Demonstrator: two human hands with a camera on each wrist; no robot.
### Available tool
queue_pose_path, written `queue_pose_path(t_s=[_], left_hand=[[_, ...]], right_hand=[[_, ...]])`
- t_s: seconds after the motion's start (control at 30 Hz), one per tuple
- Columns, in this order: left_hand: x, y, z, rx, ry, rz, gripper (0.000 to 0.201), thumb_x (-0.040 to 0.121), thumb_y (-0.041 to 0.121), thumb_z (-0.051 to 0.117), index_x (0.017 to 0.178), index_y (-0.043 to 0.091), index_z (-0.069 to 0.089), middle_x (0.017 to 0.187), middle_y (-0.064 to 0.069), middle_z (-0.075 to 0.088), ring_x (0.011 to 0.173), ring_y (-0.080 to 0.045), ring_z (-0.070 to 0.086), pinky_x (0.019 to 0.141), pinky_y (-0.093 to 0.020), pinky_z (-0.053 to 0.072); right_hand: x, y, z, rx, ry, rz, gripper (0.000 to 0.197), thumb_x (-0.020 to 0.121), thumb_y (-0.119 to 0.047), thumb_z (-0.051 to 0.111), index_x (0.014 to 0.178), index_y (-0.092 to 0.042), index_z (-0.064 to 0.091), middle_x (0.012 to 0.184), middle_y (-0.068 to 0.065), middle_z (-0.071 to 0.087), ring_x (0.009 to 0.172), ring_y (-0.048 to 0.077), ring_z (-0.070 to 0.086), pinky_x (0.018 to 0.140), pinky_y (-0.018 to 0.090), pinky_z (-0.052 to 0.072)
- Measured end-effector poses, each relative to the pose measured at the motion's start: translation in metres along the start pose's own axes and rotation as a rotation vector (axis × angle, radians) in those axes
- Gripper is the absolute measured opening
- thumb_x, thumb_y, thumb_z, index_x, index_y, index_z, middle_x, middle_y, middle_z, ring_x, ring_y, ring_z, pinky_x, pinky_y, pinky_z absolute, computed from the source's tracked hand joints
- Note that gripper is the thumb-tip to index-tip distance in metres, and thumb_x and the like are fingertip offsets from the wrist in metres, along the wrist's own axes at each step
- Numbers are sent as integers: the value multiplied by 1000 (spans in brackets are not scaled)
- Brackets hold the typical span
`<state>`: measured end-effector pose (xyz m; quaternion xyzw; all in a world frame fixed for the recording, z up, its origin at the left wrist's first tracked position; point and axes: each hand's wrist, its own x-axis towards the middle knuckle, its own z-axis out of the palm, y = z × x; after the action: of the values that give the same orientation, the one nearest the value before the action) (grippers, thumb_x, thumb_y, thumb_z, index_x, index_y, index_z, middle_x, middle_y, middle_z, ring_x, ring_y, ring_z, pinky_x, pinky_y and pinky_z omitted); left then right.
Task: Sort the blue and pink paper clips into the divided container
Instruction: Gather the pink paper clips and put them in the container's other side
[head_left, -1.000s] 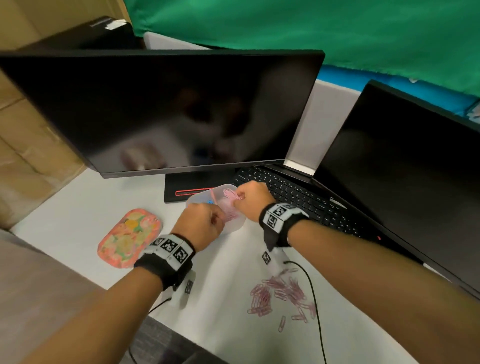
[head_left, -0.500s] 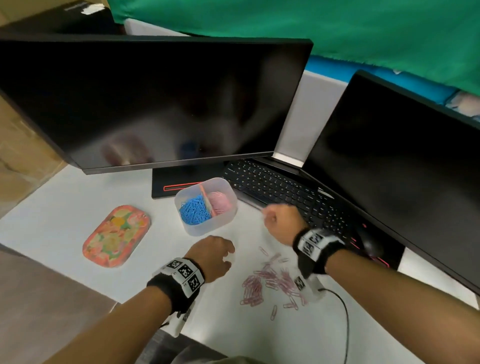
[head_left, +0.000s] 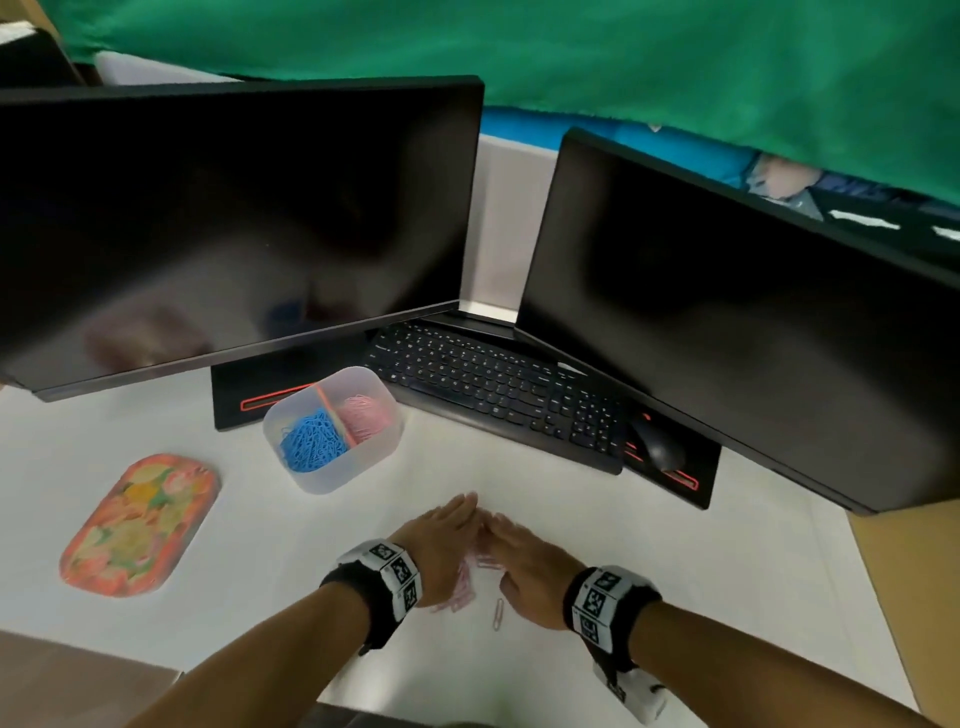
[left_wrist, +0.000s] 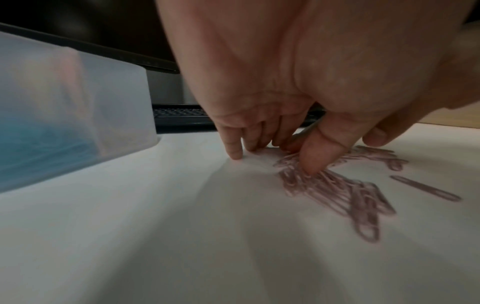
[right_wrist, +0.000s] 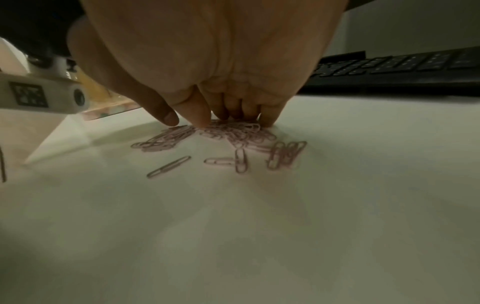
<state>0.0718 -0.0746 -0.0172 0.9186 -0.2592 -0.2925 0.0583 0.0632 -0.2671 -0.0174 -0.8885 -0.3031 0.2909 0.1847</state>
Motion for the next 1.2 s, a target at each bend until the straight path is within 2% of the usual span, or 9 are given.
queue_pose_path(t_s=[0.07,0.13,0.23,0.43,0.6,0.73,0.87,1.0,1.2], left_hand=[[-7,3,4,26,-35,70,75,93,24,48,153,12,5,161,-8,2,148,-20,1,122,-34,8],[-18,5,1,-55,-40,59,72,90,13,49,153,21,13,160,1,13,146,-19,20,117,-32,23],[-27,4,-5,-125,53,55,64,87,11,49,147,24,31,147,0,40,128,-27,48,102,-40,45],[-29,5,-2,-60,45,-94,83,85,30,62,151,18,14,149,-5,23,132,-26,34,98,-41,46],[-23,17,4,-138,65,-27,68,84,28,60,144,28,27,138,0,31,120,-23,43,90,-38,51],[-22,14,6,-119,62,-119,94,77,39,70,151,23,14,141,-2,27,123,-24,42,92,-38,49],[-25,11,9,-159,38,-201,105,68,46,80,147,21,17,134,-5,31,111,-26,54,89,-38,52],[-20,12,14,-261,44,-217,87,73,38,77,142,21,26,131,-4,35,103,-28,61,85,-36,53],[-12,14,16,-347,100,-187,42,82,32,64,120,21,50,113,-5,50,93,-29,62,79,-34,53]], right_hand=[[-10,2,0,61,8,8,65,92,-10,40,149,-34,21,159,-10,12,144,9,21,117,23,22],[-17,8,-5,89,66,81,60,94,-15,42,149,-29,23,159,-9,16,142,11,28,115,23,27],[-25,20,-12,85,165,281,64,95,-17,42,152,-22,14,160,-9,3,144,11,24,114,23,28],[-32,5,9,69,59,294,73,94,-10,44,153,-17,1,160,-3,-14,148,14,-3,119,26,18],[-29,-12,21,199,35,135,77,87,-5,42,152,-27,7,160,-12,2,145,10,19,115,22,23],[-32,2,10,154,176,277,75,88,-19,53,151,-26,12,153,-4,23,138,15,30,110,27,35],[-41,9,9,-2,133,419,90,82,-40,65,150,-25,8,141,1,26,127,19,35,96,28,46],[-40,6,13,33,169,531,92,78,-42,69,148,-23,12,138,3,27,125,22,38,95,30,46],[-34,0,18,211,187,595,56,85,-19,62,136,-20,37,129,3,42,114,22,54,94,25,45]])
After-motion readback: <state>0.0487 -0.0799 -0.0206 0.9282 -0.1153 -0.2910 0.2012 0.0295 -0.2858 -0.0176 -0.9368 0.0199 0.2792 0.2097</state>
